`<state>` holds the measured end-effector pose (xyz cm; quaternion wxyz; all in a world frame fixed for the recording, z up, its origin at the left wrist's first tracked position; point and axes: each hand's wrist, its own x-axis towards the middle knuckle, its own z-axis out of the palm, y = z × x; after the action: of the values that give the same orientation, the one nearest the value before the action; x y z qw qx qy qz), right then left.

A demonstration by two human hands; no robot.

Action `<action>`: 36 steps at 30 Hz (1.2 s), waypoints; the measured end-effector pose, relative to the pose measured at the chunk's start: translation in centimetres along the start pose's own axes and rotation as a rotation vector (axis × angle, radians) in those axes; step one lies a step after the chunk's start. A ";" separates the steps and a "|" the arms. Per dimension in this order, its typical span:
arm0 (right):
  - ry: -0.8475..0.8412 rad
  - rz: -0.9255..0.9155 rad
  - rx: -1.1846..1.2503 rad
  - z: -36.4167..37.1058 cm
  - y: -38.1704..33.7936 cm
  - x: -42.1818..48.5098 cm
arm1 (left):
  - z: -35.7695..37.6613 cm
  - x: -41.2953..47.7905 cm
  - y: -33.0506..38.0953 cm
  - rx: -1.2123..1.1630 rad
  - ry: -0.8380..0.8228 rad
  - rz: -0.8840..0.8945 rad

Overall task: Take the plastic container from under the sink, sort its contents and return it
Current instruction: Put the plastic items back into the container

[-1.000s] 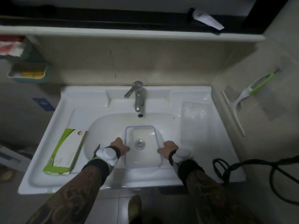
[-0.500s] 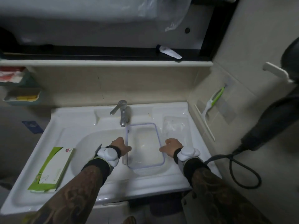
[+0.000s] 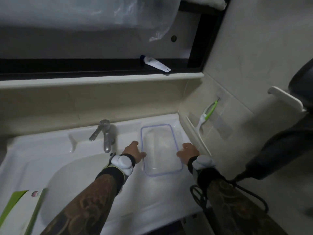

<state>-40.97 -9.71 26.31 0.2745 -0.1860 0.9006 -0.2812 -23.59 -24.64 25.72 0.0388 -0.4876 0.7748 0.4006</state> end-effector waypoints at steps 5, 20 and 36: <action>0.044 0.083 -0.027 -0.4 1.6 2.3 | 1.9 2.8 1.6 -0.042 -0.061 0.040; 0.042 0.165 -0.063 0.4 4.4 5.3 | 5.3 6.9 2.4 -0.065 -0.103 0.054; 0.050 0.139 0.060 -0.3 4.0 5.7 | 5.3 6.5 2.5 -0.107 -0.016 0.016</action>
<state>-46.35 -9.29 21.84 0.2762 -0.1076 0.9090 -0.2929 -30.67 -25.36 20.69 0.0157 -0.4793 0.7558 0.4458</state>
